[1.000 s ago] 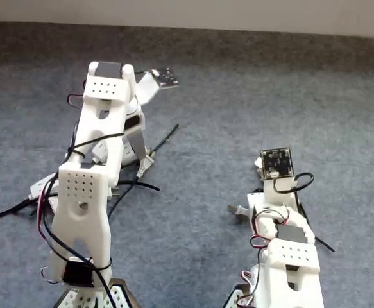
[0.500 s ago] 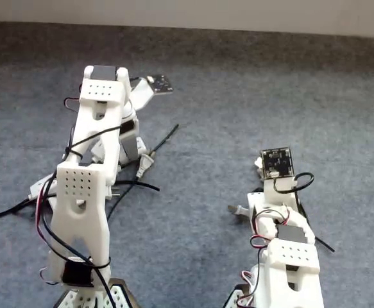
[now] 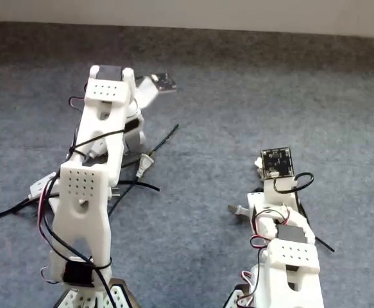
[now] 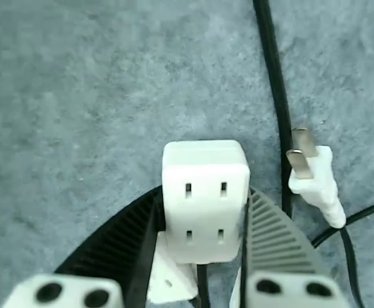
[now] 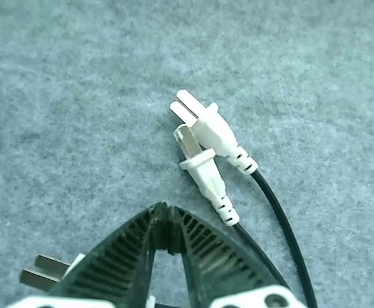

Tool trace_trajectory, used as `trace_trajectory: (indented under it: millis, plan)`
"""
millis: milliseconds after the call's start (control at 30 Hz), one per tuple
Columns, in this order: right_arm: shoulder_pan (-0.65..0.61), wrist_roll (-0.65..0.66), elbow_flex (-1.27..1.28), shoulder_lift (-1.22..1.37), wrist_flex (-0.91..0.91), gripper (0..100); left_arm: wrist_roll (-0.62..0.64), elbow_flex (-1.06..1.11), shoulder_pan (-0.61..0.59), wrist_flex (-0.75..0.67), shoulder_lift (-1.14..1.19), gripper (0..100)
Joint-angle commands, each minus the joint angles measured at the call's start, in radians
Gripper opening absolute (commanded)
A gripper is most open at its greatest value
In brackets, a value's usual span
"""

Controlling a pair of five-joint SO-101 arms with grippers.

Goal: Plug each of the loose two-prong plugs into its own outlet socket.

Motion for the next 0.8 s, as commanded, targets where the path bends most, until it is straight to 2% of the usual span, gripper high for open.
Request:
trace_trajectory:
  millis: [0, 167, 400, 500, 633, 767]
  plan:
    - [0.005, 0.008, -0.004, -0.008, -0.022, 0.9, 0.051, -0.053, 0.031, 0.012, -0.183, 8]
    - [0.010, 0.008, -0.007, -0.008, -0.022, 0.9, 0.201, -0.045, 0.150, 0.012, -0.348, 8]
    - [0.071, 0.005, -0.012, -0.008, -0.022, 0.9, 0.416, 0.065, 0.420, 0.020, -0.427, 8]
    - [0.128, -0.074, -0.012, -0.008, -0.022, 0.9, 0.477, 0.107, 0.503, 0.017, -0.397, 8]
    - [0.219, -0.167, -0.007, -0.008, -0.068, 0.9, 0.557, 0.105, 0.530, -0.048, -0.303, 8]
    - [0.251, -0.196, -0.004, -0.008, -0.085, 0.9, 0.605, 0.105, 0.521, -0.141, -0.202, 8]
